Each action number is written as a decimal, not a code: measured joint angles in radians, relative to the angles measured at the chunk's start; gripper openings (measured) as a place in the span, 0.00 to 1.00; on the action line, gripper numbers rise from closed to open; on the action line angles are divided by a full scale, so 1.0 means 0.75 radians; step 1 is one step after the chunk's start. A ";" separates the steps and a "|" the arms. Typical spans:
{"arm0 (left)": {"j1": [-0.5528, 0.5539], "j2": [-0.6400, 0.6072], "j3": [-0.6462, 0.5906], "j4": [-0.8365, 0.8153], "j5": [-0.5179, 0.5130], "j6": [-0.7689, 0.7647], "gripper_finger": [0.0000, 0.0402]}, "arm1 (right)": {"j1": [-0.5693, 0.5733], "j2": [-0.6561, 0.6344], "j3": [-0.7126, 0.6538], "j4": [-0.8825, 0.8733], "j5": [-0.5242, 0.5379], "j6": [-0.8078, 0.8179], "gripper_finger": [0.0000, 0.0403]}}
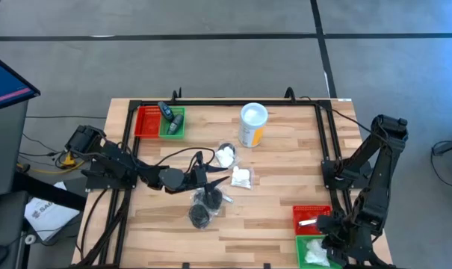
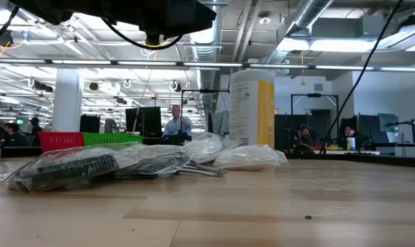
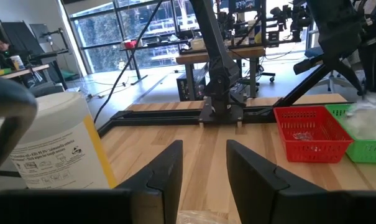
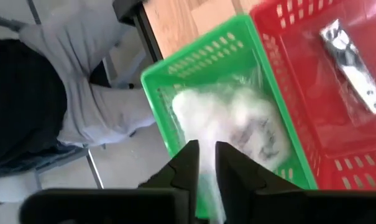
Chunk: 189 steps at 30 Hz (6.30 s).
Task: Pick & Place Travel size toiletries
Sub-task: Put the white cotton pack into the bottom green bin
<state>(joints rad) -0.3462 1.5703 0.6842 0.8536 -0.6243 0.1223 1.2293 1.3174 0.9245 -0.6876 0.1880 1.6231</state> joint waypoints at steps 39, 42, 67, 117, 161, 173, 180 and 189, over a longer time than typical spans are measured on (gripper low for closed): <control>0.011 0.001 0.000 -0.006 0.000 0.000 0.28 | -0.544 -0.002 0.000 0.030 0.281 -0.747 0.40; 0.011 0.001 0.000 -0.006 0.000 0.000 0.28 | -0.622 -0.002 0.000 0.035 0.293 -0.778 0.39; 0.011 0.001 0.000 -0.009 0.001 -0.001 0.28 | -1.088 -0.002 -0.382 0.732 0.231 -1.008 0.43; 0.016 0.001 -0.076 -0.008 0.001 -0.041 0.28 | -1.539 0.539 -0.621 1.694 -0.210 -1.171 0.09; 0.024 0.001 -0.078 -0.010 0.001 -0.076 0.28 | -1.381 -0.110 -0.622 1.125 -0.402 -1.340 0.00; 0.024 0.001 -0.078 -0.010 0.001 -0.080 0.28 | -1.251 -0.442 -0.584 0.694 -0.383 -1.244 0.00; 0.025 0.001 -0.078 -0.010 0.000 -0.080 0.28 | -1.131 -0.466 -0.397 0.311 -0.319 -1.231 0.00; 0.025 0.001 -0.078 -0.009 0.000 -0.081 0.28 | -0.937 -0.466 -0.184 -0.033 -0.318 -1.090 0.00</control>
<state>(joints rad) -0.3276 1.5707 0.6258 0.8467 -0.6243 0.0616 0.5267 0.9676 0.7864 -0.7123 -0.0505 0.8055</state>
